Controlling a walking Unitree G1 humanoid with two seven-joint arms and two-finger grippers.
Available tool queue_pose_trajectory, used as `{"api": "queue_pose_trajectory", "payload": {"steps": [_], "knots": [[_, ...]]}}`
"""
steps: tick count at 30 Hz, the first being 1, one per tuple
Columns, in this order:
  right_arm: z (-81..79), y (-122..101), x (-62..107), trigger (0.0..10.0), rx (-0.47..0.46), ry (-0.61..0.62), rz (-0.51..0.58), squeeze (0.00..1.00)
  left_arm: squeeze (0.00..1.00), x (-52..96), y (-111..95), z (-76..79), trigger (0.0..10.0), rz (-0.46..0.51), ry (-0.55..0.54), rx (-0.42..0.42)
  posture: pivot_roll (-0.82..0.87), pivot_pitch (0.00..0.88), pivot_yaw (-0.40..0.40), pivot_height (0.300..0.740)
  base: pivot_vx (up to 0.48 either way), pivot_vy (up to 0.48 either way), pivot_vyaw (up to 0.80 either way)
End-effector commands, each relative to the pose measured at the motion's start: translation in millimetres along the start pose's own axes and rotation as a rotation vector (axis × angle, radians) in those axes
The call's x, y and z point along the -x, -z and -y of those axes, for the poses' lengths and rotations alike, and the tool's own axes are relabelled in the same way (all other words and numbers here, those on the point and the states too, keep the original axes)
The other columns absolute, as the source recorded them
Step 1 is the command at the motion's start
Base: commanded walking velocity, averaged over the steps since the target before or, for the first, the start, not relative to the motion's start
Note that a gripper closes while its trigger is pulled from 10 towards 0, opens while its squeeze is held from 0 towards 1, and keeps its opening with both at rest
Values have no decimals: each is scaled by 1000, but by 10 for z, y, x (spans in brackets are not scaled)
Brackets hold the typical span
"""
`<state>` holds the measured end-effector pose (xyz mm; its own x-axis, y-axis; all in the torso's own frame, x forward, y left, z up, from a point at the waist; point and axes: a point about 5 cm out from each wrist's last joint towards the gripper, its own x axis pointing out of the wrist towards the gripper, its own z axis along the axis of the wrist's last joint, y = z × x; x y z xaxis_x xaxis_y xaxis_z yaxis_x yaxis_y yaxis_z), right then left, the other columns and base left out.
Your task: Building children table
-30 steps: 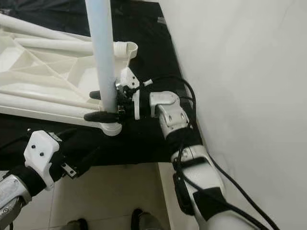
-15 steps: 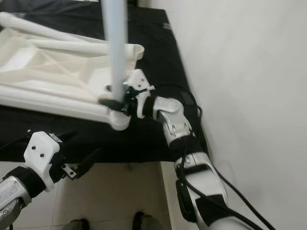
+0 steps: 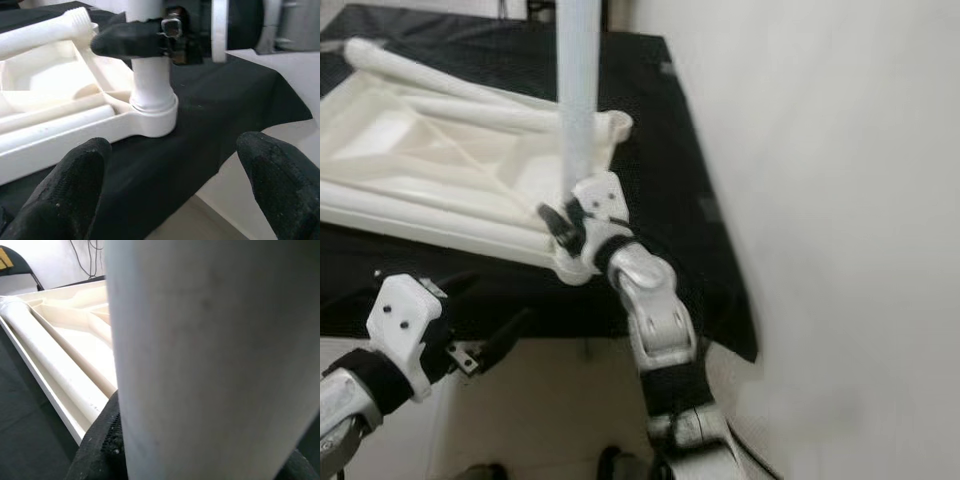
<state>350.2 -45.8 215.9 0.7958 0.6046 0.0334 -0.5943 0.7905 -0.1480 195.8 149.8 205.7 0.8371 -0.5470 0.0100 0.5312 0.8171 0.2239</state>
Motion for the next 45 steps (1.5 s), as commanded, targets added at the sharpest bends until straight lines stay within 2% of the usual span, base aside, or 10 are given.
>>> {"api": "queue_pose_trajectory", "payload": {"steps": [1, 3, 4, 7, 8, 21, 22, 24, 35, 45], "knots": [[23, 199, 6, 10000, -25, -50, -94, 361, 0, 3, 34, 26, 10000, -14, 15, 15, 148, 253, -143, 740, 0, 0, 0], [23, 199, 6, 10000, -25, -50, -94, 361, 0, 3, 34, 26, 10000, -14, 15, 15, 148, 253, -143, 740, 0, 0, 0], [16, 122, 7, 10000, -25, -99, -64, 1000, 0, -1, 32, 22, 10000, -14, 15, 14, 152, 249, -145, 740, 0, 0, 0], [26, -15, -14, 10000, -18, -236, -2, 1000, 0, 2, 36, 7, 10000, -15, 10, 13, 162, 247, -143, 740, 0, 0, 0], [25, -69, -16, 10000, -6, -331, 25, 0, 0, 3, 39, 4, 10000, -16, 7, 13, 167, 244, -144, 740, 0, 0, 0], [162, -122, -90, 10000, 84, -700, -11, 0, 0, 3, 56, 24, 10000, -22, 14, 17, 174, 243, -151, 740, 0, 0, 0], [180, -122, -111, 1804, 75, -707, -16, 0, 0, 4, 57, 27, 10000, -23, 15, 17, 176, 243, -151, 740, 0, 0, 0], [191, -117, -122, 0, 74, -712, -21, 0, 0, 7, 58, 31, 10000, -23, 15, 18, 178, 244, -153, 740, 0, 0, 0], [268, -105, -106, 0, 77, -745, -25, 0, 0, 21, 64, 39, 10000, -27, 12, 24, 161, 246, -154, 740, 0, 0, 0], [439, 376, 141, 0, -58, -59, -103, 0, 0, 58, 80, 59, 10000, -40, 19, 30, 151, 262, -178, 740, 0, 0, 0]]}}
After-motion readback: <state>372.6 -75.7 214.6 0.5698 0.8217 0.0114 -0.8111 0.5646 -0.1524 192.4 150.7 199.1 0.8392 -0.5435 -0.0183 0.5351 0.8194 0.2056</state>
